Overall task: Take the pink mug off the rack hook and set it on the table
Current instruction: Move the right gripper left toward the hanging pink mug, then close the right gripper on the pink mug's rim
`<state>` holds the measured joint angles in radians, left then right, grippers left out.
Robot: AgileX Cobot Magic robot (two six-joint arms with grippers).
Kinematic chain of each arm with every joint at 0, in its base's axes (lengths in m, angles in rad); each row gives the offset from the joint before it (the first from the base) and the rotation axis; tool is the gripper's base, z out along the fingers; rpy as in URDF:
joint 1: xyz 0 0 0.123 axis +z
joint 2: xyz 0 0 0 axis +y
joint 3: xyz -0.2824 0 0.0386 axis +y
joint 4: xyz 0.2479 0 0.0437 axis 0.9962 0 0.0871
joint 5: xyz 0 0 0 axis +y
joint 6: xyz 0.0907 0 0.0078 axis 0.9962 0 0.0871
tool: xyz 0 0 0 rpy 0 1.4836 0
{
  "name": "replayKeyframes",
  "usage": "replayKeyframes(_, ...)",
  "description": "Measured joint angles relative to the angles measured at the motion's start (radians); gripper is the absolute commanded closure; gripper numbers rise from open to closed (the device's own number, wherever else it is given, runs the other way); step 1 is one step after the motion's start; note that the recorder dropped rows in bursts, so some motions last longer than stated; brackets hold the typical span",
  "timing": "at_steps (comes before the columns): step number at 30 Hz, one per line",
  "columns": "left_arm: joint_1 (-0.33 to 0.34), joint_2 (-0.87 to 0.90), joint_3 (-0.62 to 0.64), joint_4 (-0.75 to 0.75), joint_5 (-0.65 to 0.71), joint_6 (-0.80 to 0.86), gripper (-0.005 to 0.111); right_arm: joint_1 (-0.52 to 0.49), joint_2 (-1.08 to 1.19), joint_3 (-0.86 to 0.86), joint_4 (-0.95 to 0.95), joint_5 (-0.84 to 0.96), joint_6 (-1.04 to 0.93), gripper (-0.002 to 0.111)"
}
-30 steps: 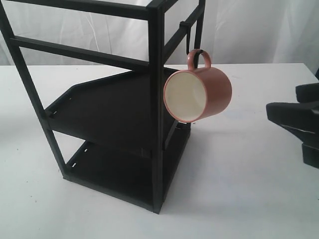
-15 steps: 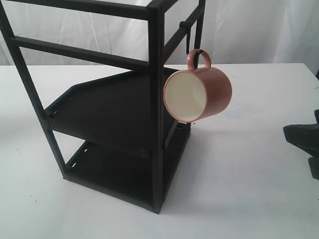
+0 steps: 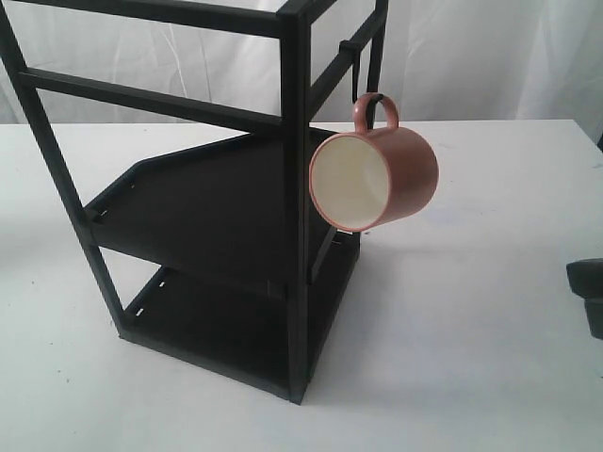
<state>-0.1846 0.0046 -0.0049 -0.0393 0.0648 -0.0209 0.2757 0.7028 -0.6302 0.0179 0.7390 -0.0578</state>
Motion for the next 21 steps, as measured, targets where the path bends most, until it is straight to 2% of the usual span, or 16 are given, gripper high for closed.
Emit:
replayKeyframes(3,0.000,0.000,0.000,0.000,0.000,0.000,0.107,0.079,0.000,0.000,-0.041,0.004,0.152,0.053)
replayKeyframes(11,0.000,0.000,0.000,0.000,0.000,0.000,0.107,0.248,0.000,0.000,-0.159,-0.063,0.403,0.053)
replayKeyframes(16,0.000,0.000,0.000,0.000,0.000,0.000,0.107,0.332,0.008,0.000,-0.203,-0.132,0.463,0.050)
replayKeyframes(21,0.000,0.000,0.000,0.000,0.000,0.000,0.107,0.447,0.086,-0.008,-0.207,-0.310,0.476,0.046)
